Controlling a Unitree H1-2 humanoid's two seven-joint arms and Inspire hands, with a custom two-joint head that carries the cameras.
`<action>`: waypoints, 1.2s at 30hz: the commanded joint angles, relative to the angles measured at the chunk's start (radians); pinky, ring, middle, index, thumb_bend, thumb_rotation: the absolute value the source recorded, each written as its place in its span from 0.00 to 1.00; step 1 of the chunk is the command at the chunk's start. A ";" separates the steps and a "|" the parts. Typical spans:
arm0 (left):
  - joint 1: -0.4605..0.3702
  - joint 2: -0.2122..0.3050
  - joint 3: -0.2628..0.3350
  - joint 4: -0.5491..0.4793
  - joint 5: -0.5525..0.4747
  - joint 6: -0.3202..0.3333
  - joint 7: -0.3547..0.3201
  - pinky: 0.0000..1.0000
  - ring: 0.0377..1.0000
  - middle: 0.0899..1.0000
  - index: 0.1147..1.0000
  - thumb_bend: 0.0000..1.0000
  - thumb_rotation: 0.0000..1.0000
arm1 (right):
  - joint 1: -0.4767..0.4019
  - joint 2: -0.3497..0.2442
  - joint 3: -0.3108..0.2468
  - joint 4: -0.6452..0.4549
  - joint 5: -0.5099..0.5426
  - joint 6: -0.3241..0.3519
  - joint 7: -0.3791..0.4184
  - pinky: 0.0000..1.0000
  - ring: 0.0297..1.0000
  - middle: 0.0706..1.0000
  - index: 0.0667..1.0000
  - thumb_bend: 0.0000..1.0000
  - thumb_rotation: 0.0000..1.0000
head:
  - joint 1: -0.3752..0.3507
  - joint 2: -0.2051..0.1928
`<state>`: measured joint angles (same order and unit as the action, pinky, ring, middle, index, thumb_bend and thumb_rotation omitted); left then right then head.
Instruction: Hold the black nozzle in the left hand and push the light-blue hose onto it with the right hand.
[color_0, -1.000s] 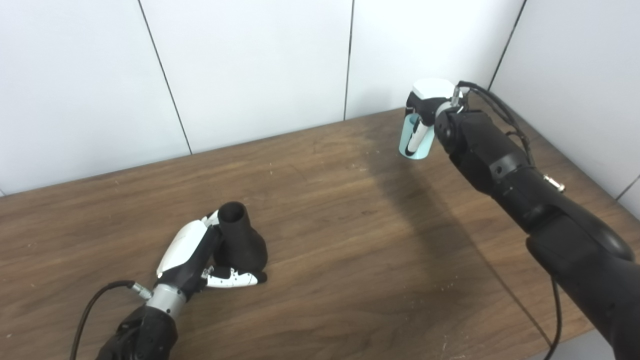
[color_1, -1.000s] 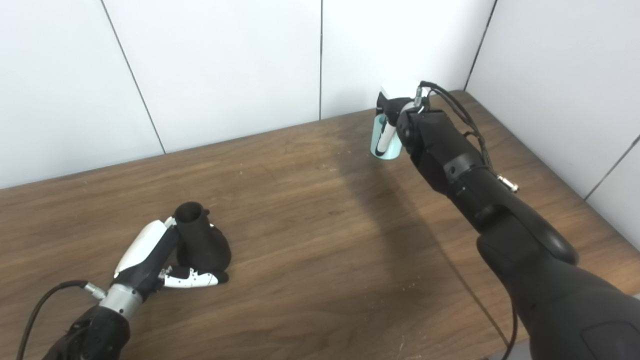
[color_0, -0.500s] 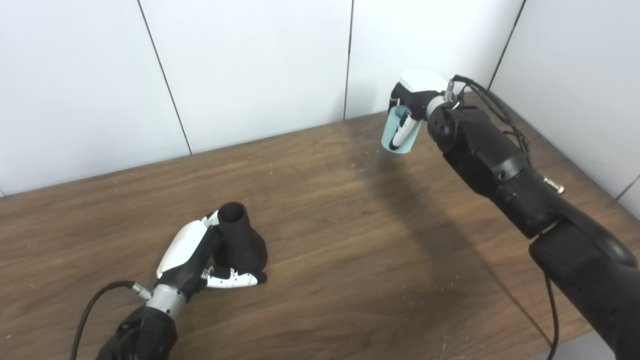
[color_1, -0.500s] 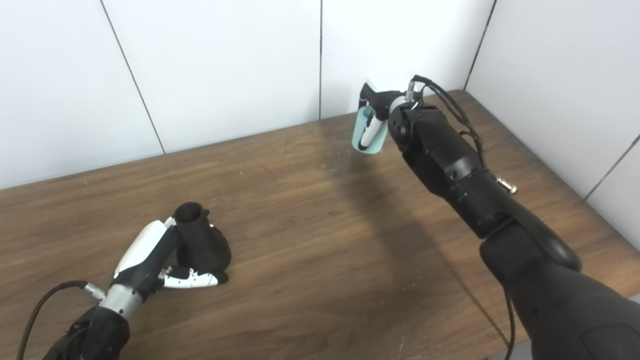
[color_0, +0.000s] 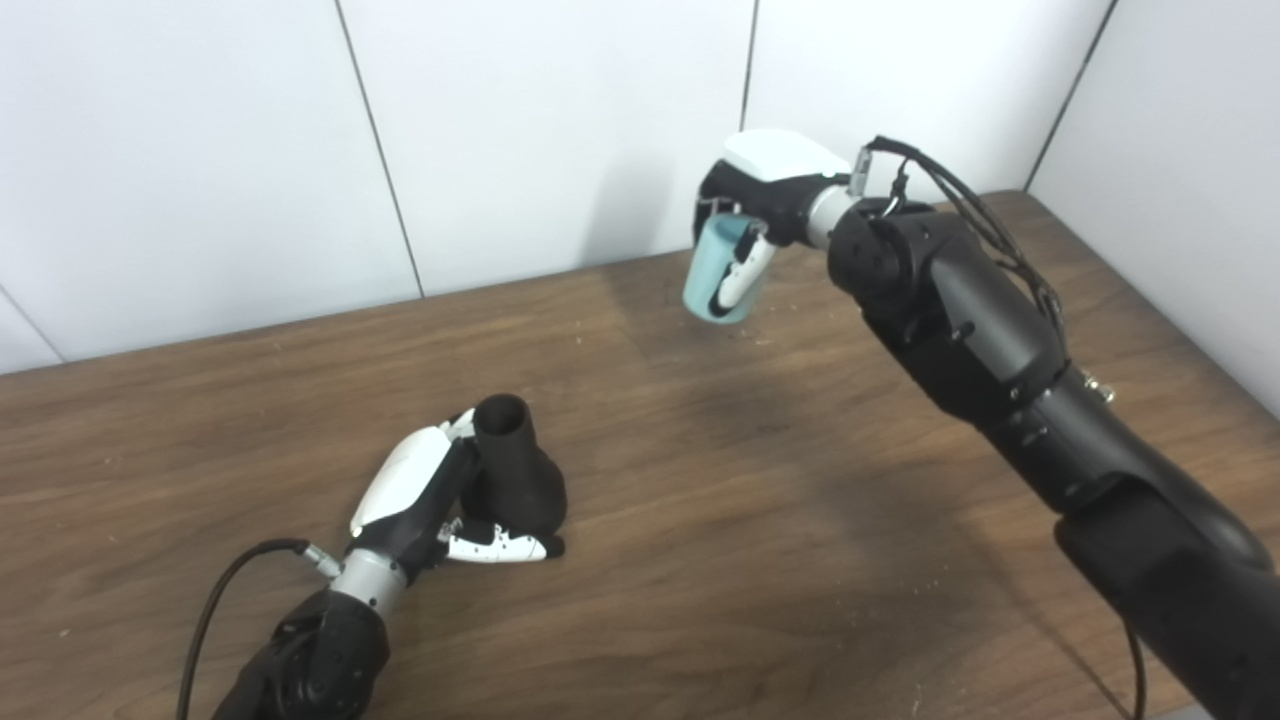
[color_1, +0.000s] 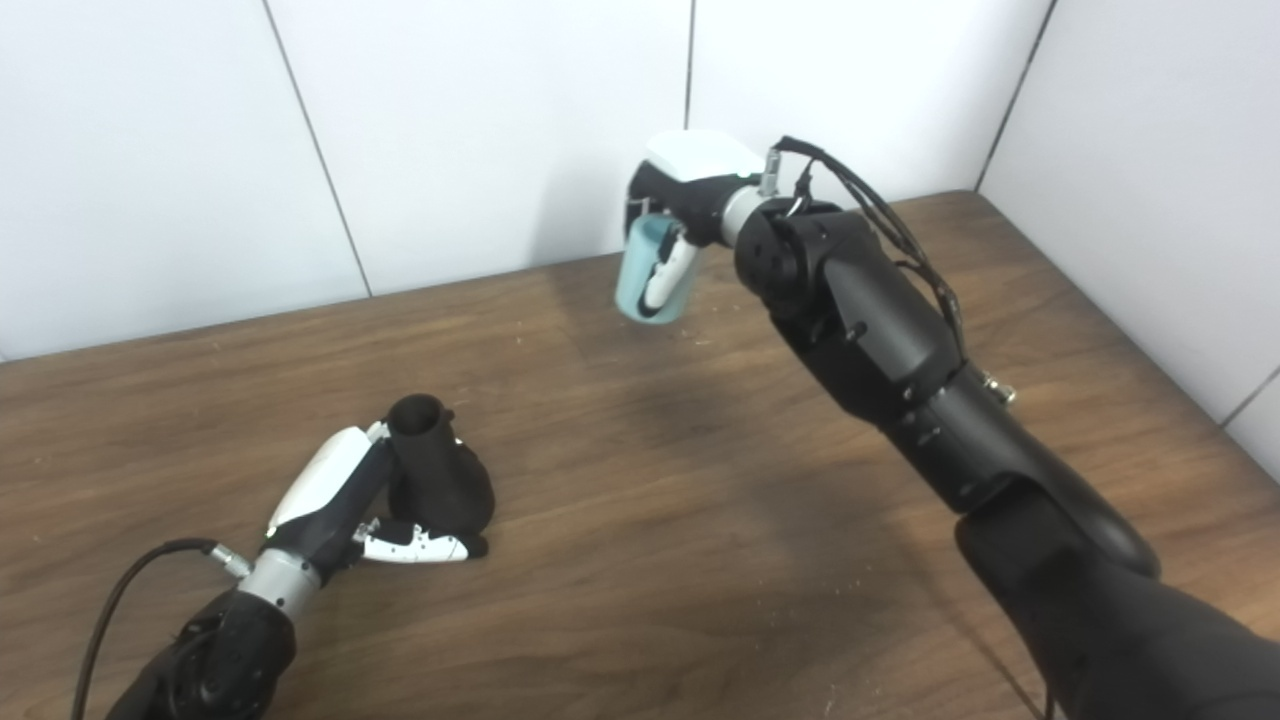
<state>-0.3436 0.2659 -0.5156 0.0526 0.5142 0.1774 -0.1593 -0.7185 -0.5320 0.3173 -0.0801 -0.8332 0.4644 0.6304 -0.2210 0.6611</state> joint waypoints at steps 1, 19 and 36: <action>0.104 0.028 -0.065 0.105 0.078 0.162 -0.116 1.00 1.00 0.89 0.41 0.52 0.05 | -0.071 -0.004 -0.023 -0.081 -0.028 0.005 0.027 0.30 0.42 0.49 0.46 0.50 0.00 | 0.000 0.001; 0.097 -0.050 -0.085 0.128 0.119 0.193 -0.082 1.00 1.00 0.89 0.41 0.52 0.05 | -0.105 0.049 -0.007 -0.311 0.057 -0.067 0.136 0.32 0.43 0.46 0.43 0.50 0.00 | 0.200 0.018; 0.098 -0.086 -0.081 0.119 0.116 0.216 -0.089 1.00 1.00 0.89 0.41 0.52 0.04 | -0.127 0.081 0.010 -0.311 0.123 -0.171 0.123 0.30 0.43 0.46 0.44 0.50 0.00 | 0.282 0.039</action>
<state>-0.3384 0.1736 -0.5253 0.0534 0.5925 0.2784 -0.1311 -0.7854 -0.4538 0.3336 -0.3747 -0.7151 0.3235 0.7749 0.0598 0.6994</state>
